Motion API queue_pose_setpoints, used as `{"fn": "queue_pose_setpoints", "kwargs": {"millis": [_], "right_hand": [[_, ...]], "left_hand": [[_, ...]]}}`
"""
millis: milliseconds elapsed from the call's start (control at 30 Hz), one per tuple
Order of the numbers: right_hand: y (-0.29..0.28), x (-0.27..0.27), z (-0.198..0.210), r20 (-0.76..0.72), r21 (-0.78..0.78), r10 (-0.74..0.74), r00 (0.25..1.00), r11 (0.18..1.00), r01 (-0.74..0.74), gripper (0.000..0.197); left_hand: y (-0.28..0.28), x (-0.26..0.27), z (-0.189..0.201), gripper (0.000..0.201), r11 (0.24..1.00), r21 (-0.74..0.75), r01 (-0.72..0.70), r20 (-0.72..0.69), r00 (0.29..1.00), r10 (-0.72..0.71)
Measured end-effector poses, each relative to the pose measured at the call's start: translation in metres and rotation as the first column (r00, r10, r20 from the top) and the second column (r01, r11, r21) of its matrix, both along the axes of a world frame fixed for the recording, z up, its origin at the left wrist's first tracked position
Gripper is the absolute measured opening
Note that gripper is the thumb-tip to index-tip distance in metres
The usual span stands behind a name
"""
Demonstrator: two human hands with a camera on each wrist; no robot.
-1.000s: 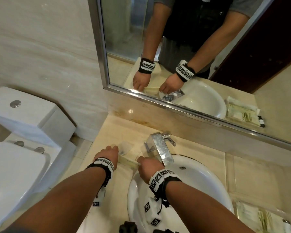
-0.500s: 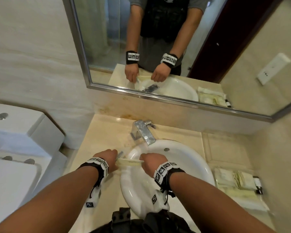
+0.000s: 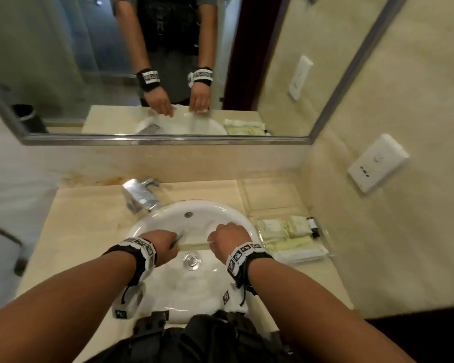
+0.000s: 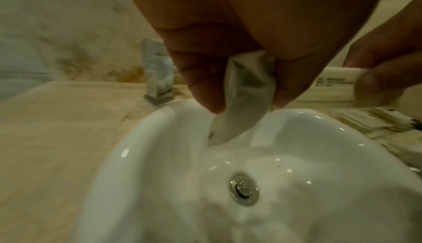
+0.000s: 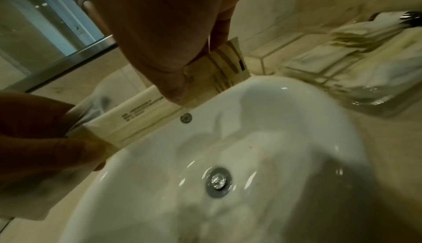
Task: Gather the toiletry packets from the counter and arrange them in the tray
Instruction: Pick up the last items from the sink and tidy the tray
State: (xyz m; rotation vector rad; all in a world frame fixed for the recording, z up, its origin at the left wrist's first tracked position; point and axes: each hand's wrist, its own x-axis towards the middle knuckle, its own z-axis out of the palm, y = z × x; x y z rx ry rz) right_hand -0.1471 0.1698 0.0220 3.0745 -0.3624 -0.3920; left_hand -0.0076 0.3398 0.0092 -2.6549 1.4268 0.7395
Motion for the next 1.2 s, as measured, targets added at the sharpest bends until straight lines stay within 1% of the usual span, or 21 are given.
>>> {"fn": "queue_pose_setpoints", "kwargs": {"millis": [133,267,333,433,533,667,767,900,967,1067,1133,1200], "right_hand": [[-0.051,-0.046,0.006,0.003,-0.032,-0.033,0.999,0.999,0.033,0.03],[-0.1,-0.085,0.008,0.003,0.006,-0.116,0.993,0.993,0.116,0.025],[-0.122,-0.103,0.005,0.001,0.022,-0.147,0.989,0.989,0.147,0.023],[-0.15,-0.126,-0.001,0.017,0.076,-0.222,0.975,0.973,0.22,0.025],[-0.175,-0.145,-0.012,0.01,0.102,-0.293,0.956,0.951,0.29,0.025],[-0.203,-0.16,-0.031,-0.043,0.071,-0.357,0.933,0.931,0.359,0.026],[-0.217,-0.161,-0.043,-0.043,0.06,-0.405,0.913,0.912,0.407,0.028],[-0.224,-0.151,-0.058,-0.039,0.045,-0.408,0.912,0.911,0.41,0.028],[-0.228,-0.146,-0.061,-0.009,0.065,-0.414,0.91,0.908,0.414,0.026],[-0.23,-0.144,-0.065,0.015,0.154,-0.448,0.894,0.884,0.44,0.028],[-0.228,-0.149,-0.068,-0.012,0.193,-0.442,0.897,0.879,0.436,0.033],[-0.223,-0.158,-0.073,-0.054,0.178,-0.399,0.916,0.898,0.402,0.029]], "left_hand": [[-0.056,-0.037,0.011,0.021,0.998,-0.015,0.069,0.005,0.998,-0.068],[-0.109,-0.075,0.022,0.02,0.995,-0.024,0.099,0.0,0.995,-0.099],[-0.131,-0.092,0.026,0.019,0.994,-0.031,0.104,-0.001,0.995,-0.104],[-0.159,-0.114,0.026,0.024,0.994,-0.029,0.107,-0.023,0.994,-0.107],[-0.179,-0.13,0.024,0.025,0.998,-0.028,0.061,-0.055,0.997,-0.063],[-0.189,-0.139,0.016,0.029,1.0,-0.021,-0.021,-0.076,0.997,0.019],[-0.191,-0.14,0.012,0.028,0.998,-0.011,-0.067,-0.073,0.995,0.066],[-0.191,-0.135,0.005,0.032,0.991,0.003,-0.13,-0.071,0.989,0.13],[-0.192,-0.131,0.002,0.03,0.989,0.003,-0.149,-0.073,0.986,0.149],[-0.195,-0.129,-0.001,0.028,0.985,-0.001,-0.172,-0.087,0.981,0.171],[-0.199,-0.13,-0.004,0.03,0.983,-0.007,-0.181,-0.092,0.979,0.18],[-0.204,-0.133,-0.007,0.03,0.983,-0.005,-0.183,-0.093,0.979,0.182]]}}
